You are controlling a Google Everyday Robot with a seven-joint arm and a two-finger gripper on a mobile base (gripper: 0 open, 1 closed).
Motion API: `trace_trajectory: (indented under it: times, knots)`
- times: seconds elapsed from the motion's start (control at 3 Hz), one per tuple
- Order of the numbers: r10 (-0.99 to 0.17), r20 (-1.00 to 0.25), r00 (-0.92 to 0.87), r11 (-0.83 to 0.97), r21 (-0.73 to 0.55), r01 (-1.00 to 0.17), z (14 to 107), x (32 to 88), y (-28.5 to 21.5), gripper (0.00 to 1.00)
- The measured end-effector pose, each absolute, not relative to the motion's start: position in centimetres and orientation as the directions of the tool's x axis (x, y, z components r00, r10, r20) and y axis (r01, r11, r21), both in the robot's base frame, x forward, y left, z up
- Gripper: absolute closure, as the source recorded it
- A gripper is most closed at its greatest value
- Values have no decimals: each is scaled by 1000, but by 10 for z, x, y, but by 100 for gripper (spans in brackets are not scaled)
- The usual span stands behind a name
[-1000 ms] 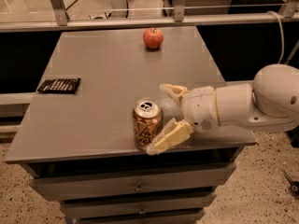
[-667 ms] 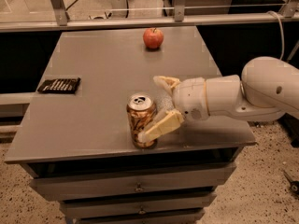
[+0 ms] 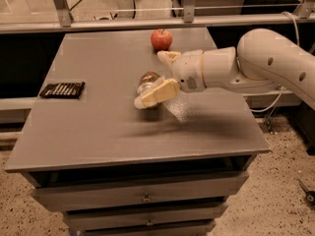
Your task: Knock orange can over
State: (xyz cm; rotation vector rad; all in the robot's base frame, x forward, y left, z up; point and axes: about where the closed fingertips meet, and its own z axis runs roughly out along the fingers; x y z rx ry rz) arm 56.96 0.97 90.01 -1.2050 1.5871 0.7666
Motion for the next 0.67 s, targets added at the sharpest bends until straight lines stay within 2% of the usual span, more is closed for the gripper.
trace_trajectory:
  times: [0.67]
  knots:
    - [-345,-936,-65,342,-62,-938,906,584,-13,0]
